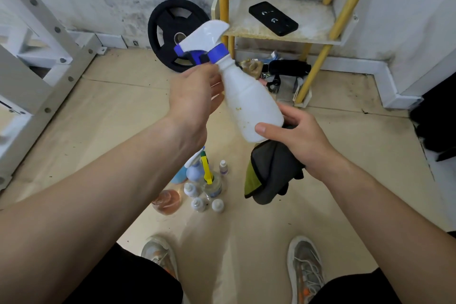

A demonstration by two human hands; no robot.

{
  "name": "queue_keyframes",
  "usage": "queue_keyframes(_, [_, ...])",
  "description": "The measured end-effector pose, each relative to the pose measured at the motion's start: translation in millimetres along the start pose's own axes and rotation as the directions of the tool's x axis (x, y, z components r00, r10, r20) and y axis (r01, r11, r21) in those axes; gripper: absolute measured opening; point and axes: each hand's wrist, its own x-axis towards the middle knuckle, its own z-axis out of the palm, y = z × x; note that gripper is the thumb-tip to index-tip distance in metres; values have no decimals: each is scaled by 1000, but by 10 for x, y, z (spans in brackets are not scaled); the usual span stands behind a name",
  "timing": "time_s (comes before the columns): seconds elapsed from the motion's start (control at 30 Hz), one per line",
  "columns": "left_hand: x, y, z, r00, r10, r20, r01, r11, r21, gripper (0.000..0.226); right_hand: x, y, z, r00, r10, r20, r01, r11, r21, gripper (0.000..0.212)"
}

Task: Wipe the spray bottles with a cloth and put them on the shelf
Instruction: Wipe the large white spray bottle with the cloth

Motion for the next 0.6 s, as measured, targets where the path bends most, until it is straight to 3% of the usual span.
queue_keyframes(0.13, [-47, -4, 1, 990, 74, 119, -88, 990, 111, 32, 16, -6, -52, 984, 130, 119, -153, 964, 216, 37])
queue_keyframes(0.23, [15, 10, -48, 986, 89, 140, -104, 989, 108, 32, 3, 1, -41, 969, 177, 172, -222, 930, 294, 34])
queue_keyframes(0.37, [147, -67, -106, 985, 94, 145, -112, 987, 118, 26, 4, 24, -8, 956, 174, 235, -245, 915, 320, 53])
queue_keyframes(0.5, [274, -60, -185, 910, 40, 412, -42, 999, -5, 35, 17, 32, 1, 951, 168, 261, -252, 908, 334, 58])
queue_keyframes(0.6, [302, -18, -220, 866, 53, 497, -59, 998, -3, 35, 20, 40, 2, 946, 182, 267, -265, 909, 321, 62])
